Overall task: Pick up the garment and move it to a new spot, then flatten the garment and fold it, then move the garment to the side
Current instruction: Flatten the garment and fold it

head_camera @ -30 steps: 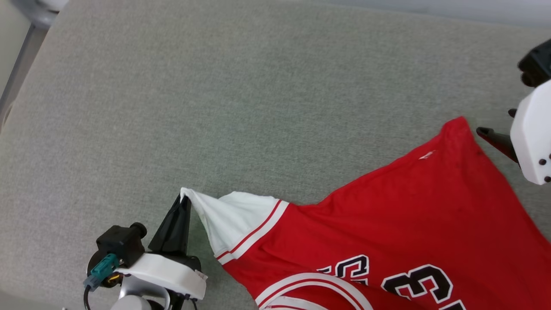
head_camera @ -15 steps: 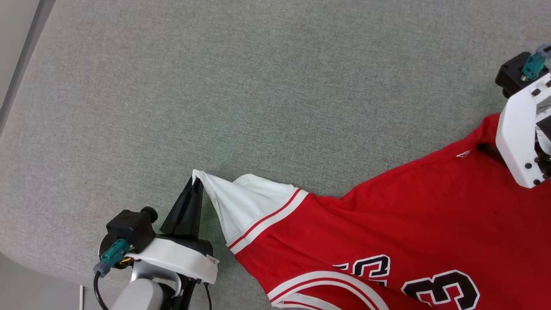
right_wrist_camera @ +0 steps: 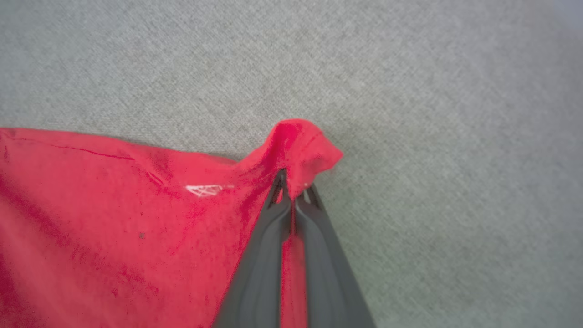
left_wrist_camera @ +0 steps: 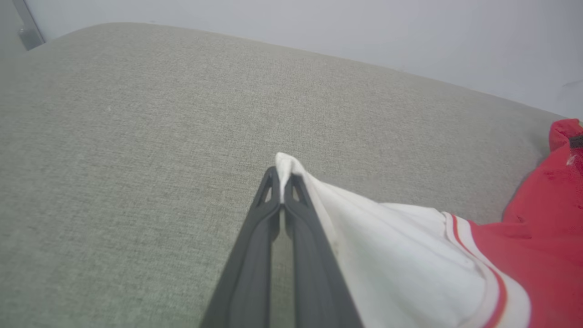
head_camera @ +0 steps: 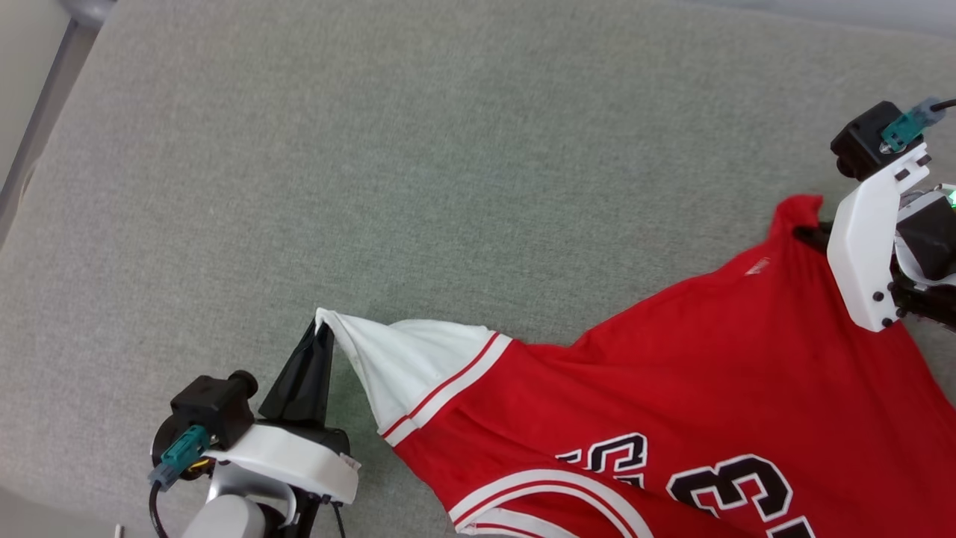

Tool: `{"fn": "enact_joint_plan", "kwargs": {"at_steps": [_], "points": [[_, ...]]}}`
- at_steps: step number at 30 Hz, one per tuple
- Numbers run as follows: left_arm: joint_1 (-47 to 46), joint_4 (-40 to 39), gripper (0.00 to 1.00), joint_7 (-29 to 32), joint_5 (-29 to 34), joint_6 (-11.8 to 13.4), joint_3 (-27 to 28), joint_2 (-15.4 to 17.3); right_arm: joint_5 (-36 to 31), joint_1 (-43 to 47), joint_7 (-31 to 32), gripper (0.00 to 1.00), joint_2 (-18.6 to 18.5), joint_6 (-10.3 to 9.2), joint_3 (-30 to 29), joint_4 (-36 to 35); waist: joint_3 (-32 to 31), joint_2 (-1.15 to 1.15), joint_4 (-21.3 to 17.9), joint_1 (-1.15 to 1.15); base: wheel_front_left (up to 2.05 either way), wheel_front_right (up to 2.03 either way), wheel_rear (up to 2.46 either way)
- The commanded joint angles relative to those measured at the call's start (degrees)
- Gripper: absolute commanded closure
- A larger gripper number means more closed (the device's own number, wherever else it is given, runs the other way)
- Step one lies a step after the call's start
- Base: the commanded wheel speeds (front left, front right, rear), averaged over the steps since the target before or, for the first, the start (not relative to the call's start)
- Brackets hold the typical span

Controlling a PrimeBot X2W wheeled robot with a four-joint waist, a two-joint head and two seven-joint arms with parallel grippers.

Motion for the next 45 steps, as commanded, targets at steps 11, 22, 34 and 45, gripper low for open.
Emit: {"fn": "enact_joint_plan", "kwargs": {"at_steps": [11, 22, 34, 45], "points": [[0.3, -5.5, 1.0, 0.8, 1.5, 1.9, 1.6, 3.4, 2.6, 5.0, -17.1, 1.0, -1.9, -0.06, -3.6, -4.9, -9.1, 0.0, -5.0, -0.01, 0.0, 0.0, 0.0], [-10.3, -16.7, 1.0, 4.3, 4.5, 3.7, 4.0, 6.9, 0.3, 8.1, -27.7, 1.0, 1.9, -0.06, -16.2, -10.7, -12.4, 0.0, -8.1, -0.01, 0.0, 0.0, 0.0], [-31.6, -20.5, 1.0, 10.0, 6.1, 0.5, 4.4, 9.7, -7.6, 5.3, -25.5, 1.0, 8.9, -0.06, -30.5, -18.1, -6.9, 0.0, -8.9, -0.01, 0.0, 0.0, 0.0], [-59.0, -11.8, 1.0, 12.9, 6.9, -4.6, 3.7, 10.1, -11.3, -14.3, -19.5, 1.0, 11.7, -0.06, -37.0, -19.0, 7.5, 0.0, -8.9, -0.01, 0.0, 0.0, 0.0]]}}
